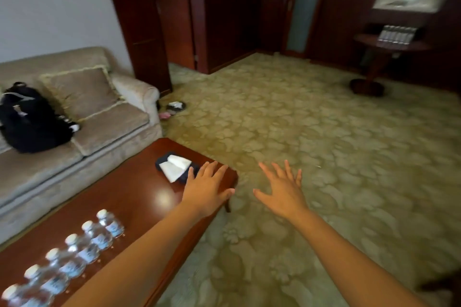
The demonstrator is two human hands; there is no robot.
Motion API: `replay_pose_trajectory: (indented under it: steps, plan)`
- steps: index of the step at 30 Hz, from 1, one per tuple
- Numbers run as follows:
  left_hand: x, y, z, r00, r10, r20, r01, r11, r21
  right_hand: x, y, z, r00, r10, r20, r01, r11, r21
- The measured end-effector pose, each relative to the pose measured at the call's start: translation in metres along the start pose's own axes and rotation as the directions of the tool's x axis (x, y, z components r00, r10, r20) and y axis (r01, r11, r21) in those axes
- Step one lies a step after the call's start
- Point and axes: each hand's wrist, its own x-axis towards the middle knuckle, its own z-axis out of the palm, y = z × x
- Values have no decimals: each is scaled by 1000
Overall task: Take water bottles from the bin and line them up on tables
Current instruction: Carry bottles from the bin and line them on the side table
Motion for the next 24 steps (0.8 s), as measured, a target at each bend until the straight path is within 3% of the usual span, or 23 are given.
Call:
replay_pose_trajectory:
  steps: [12, 24]
  plan:
    - [-20, 283, 45, 914, 402, 46, -404, 915, 20, -191, 219, -89, 918, 369, -146, -375, 927, -19]
    - [-94, 548, 95, 665, 737, 122, -738, 673, -45, -405, 389, -143, 705, 670, -232, -673, 736, 76]
